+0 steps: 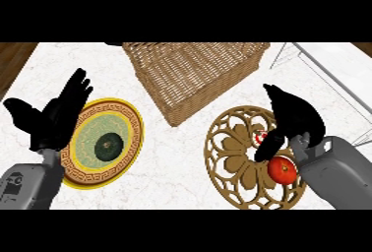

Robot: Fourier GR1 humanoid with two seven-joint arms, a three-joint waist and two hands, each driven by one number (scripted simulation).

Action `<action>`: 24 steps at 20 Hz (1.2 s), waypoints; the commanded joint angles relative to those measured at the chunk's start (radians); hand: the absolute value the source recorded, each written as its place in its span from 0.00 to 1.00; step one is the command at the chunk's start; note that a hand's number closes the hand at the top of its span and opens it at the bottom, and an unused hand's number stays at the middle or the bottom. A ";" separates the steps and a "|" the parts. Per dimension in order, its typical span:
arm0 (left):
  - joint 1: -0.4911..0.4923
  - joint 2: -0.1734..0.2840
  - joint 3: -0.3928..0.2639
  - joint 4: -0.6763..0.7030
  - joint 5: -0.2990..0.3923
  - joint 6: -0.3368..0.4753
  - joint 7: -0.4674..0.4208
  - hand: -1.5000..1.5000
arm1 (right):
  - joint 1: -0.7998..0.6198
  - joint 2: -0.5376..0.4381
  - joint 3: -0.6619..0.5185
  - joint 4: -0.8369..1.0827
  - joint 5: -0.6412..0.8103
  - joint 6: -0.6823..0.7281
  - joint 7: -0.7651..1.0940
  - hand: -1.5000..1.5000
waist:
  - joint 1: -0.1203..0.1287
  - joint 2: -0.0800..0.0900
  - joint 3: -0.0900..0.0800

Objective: Pick the cupcake from the placemat and place it in the tiered shelf

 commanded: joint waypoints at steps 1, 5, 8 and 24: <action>0.065 0.007 0.014 -0.041 0.013 -0.019 -0.004 0.50 | 0.024 0.040 0.026 0.048 0.044 0.035 0.144 0.00 | 0.001 -0.001 0.001; 0.010 0.004 0.035 0.007 0.006 -0.014 -0.006 0.50 | 0.029 0.060 0.029 -0.015 0.032 0.080 0.205 0.00 | -0.012 -0.002 0.000; -0.058 0.012 0.042 0.024 0.008 -0.021 0.033 0.50 | 0.006 0.079 0.019 0.054 0.057 0.078 0.164 0.00 | -0.010 0.001 0.001; -0.005 -0.032 0.047 -0.009 -0.030 -0.031 0.030 0.50 | 0.074 0.242 -0.047 0.244 0.257 0.014 0.003 0.00 | -0.004 0.002 0.001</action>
